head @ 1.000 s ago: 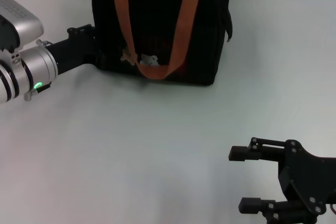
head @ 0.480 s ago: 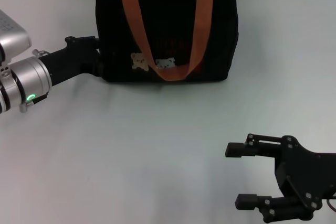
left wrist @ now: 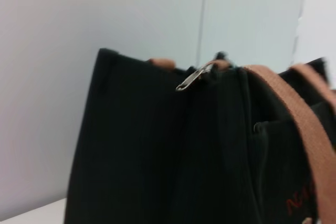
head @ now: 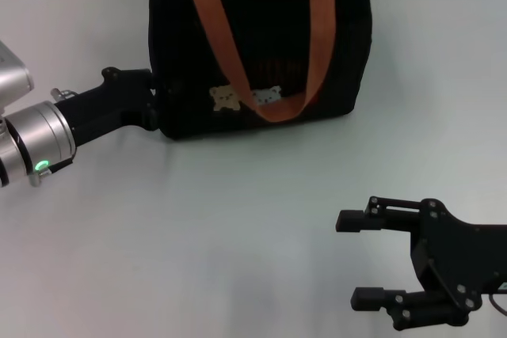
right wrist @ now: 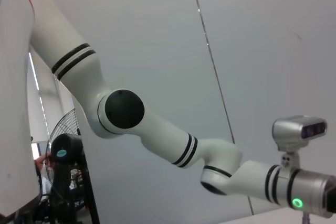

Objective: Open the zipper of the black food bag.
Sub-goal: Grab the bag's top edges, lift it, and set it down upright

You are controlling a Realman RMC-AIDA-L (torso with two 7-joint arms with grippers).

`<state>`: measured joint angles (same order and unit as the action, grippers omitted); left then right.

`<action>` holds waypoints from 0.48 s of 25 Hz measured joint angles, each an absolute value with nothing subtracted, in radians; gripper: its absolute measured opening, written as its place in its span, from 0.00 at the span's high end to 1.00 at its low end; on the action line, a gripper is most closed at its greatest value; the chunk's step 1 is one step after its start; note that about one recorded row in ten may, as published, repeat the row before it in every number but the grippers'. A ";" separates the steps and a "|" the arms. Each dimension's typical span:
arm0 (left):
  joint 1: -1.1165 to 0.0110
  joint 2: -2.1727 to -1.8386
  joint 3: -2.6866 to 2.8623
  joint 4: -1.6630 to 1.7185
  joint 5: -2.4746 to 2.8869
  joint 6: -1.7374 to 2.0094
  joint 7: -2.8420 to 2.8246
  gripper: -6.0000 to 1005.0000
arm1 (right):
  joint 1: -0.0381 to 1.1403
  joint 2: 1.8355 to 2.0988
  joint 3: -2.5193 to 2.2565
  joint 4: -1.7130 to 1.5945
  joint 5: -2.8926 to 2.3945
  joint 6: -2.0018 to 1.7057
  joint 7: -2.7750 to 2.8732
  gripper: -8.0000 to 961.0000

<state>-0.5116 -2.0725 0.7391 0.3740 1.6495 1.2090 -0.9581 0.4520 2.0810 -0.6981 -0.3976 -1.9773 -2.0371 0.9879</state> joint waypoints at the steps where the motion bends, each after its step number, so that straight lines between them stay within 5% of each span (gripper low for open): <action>1: -0.509 -2.073 0.739 0.371 1.647 1.225 -0.958 0.91 | 0.455 2.081 -0.695 -0.398 -1.977 -2.036 0.988 0.20; 12: -0.467 -2.074 0.733 0.360 1.615 1.359 -0.950 0.92 | 0.484 2.078 -0.666 -0.407 -1.962 -1.999 1.036 0.20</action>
<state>-0.4665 -2.0742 0.7334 0.3600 1.6146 1.3586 -0.9502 0.4845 2.0782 -0.6657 -0.4069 -1.9620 -1.9986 1.0355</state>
